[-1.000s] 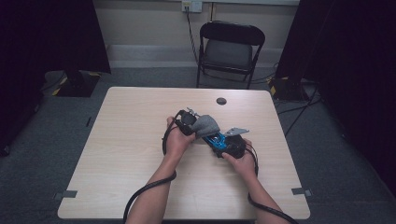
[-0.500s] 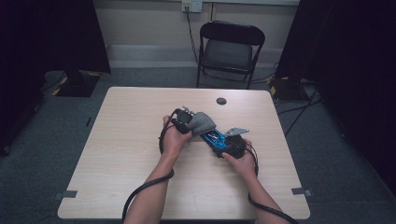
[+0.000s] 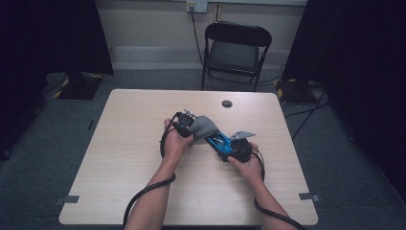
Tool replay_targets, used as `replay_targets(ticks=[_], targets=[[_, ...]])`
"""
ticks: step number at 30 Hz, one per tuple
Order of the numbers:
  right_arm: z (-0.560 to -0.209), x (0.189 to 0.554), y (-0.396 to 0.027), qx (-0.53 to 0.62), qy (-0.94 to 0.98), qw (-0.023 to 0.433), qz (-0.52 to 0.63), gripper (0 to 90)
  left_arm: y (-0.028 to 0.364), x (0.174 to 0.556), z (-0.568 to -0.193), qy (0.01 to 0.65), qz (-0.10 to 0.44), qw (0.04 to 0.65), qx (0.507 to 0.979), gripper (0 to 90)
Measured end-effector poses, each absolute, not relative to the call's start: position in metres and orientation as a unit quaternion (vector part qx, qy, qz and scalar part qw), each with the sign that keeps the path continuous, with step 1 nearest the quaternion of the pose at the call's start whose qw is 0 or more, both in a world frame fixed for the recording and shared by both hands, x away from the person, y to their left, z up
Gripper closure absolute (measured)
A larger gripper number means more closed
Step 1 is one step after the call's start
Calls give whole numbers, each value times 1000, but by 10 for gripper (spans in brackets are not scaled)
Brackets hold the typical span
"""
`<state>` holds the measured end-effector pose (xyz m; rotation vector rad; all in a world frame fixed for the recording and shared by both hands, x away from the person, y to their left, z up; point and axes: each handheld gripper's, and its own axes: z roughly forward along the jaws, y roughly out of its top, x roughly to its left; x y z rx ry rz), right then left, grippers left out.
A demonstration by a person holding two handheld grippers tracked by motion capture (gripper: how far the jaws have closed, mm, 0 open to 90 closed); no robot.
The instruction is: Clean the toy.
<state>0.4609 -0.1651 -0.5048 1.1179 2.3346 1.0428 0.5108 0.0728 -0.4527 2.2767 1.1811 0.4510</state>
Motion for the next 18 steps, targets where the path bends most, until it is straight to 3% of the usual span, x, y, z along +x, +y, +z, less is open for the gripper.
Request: replay_targets(ticks=[18], targets=[[-505,461,-165,395,824,175,368,238,90,516,-456,456,173,259,834,706]])
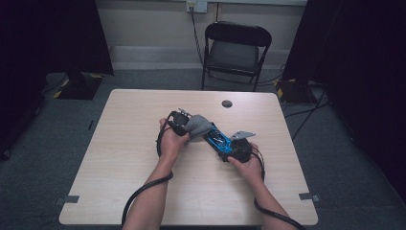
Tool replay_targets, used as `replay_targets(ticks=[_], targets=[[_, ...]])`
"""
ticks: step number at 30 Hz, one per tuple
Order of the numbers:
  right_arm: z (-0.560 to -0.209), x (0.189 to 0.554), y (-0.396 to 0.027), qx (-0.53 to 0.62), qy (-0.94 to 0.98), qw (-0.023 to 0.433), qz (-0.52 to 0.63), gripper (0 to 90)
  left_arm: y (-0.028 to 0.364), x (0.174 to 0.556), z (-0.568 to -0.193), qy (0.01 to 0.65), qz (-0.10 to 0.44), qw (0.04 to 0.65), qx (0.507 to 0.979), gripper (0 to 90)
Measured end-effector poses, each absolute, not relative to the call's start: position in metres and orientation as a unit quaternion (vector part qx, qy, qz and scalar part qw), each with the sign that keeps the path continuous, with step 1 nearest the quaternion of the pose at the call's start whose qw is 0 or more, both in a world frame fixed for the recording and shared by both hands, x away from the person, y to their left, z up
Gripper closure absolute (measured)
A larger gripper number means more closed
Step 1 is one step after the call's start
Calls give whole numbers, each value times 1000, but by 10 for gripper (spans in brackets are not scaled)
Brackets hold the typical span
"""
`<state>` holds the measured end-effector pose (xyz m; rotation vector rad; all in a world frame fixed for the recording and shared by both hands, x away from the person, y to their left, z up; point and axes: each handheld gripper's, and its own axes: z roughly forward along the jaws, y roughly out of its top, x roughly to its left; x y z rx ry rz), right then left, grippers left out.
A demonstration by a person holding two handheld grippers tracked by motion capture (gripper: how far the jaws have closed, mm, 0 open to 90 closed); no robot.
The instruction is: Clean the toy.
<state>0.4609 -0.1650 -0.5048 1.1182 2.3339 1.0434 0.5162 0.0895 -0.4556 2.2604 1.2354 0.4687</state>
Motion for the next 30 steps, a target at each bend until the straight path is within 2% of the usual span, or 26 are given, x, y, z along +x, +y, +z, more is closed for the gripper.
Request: replay_targets(ticks=[15,30], targets=[[-505,461,-165,395,824,174,368,238,126,508,-448,480,186,249,820,706],[-505,461,-165,395,824,175,368,238,127,479,-426,455,176,310,816,706]])
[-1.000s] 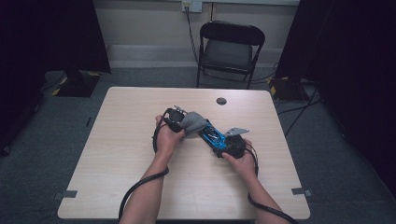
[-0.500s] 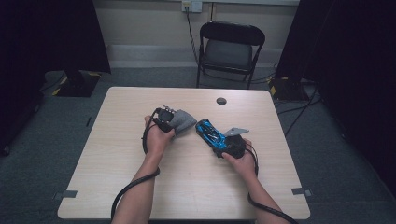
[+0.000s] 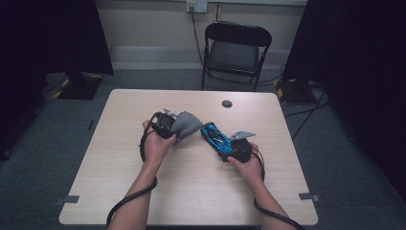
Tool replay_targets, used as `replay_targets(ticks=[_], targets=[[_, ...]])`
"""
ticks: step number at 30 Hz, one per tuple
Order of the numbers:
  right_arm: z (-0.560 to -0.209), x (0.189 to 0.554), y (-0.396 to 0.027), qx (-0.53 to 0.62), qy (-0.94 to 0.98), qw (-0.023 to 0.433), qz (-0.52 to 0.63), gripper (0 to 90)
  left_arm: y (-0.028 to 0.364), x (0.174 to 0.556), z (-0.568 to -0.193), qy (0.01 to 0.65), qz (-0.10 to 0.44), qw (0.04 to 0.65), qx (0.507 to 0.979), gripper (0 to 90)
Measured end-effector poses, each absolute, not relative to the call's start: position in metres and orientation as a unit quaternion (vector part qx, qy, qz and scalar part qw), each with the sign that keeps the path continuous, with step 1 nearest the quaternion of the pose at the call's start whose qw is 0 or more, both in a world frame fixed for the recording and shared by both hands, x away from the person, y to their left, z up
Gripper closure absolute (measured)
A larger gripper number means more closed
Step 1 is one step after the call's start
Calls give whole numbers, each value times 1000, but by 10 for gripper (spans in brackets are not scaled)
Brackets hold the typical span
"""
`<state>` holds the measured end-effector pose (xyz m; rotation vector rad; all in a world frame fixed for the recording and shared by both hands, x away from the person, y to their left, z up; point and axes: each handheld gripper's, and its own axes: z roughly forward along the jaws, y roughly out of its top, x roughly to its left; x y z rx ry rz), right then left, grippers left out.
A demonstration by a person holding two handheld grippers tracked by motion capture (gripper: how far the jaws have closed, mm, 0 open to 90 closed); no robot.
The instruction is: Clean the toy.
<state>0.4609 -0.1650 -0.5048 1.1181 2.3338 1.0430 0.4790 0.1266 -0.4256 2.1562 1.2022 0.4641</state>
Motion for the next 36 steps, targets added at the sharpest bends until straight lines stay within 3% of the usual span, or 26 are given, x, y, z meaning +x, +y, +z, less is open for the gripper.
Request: replay_targets(ticks=[21,36], targets=[[-505,461,-165,394,824,175,368,238,75,451,-422,389,154,332,846,706],[-505,461,-165,394,824,175,368,238,44,444,-431,355,153,310,868,706]])
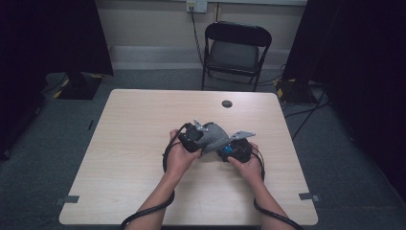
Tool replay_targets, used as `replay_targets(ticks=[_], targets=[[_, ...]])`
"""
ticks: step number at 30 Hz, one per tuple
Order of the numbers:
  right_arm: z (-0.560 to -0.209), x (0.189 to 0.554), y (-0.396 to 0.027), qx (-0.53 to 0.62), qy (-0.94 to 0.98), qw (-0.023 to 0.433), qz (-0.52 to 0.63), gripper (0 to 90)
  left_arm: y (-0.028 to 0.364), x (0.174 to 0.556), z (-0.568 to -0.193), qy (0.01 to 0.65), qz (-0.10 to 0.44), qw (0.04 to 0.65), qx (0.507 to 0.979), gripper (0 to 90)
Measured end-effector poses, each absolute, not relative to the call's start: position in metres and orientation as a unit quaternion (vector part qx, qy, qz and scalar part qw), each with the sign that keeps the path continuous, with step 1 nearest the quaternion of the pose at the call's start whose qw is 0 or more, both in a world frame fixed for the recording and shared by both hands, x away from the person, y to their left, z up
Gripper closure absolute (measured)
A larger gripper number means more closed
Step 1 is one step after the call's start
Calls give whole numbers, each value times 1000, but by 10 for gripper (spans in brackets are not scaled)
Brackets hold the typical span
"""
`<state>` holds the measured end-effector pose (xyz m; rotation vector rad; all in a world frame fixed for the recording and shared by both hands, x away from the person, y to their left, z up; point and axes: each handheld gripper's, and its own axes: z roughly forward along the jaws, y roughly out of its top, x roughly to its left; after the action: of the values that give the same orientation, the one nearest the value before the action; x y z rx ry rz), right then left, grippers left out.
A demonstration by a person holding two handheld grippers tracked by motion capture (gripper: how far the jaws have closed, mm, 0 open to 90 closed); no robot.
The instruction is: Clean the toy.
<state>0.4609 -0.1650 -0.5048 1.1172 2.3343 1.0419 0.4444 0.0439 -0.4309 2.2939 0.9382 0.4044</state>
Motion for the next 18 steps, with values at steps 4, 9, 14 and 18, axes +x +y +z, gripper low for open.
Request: replay_targets(ticks=[4,9,14,18], targets=[[-505,461,-165,394,824,175,368,238,35,442,-435,343,147,304,876,706],[-505,461,-165,394,824,176,368,238,22,443,-437,321,154,285,890,705],[-505,461,-165,393,824,176,368,238,10,445,-444,304,155,265,902,705],[-505,461,-165,393,824,176,368,238,8,448,-448,306,156,256,904,705]])
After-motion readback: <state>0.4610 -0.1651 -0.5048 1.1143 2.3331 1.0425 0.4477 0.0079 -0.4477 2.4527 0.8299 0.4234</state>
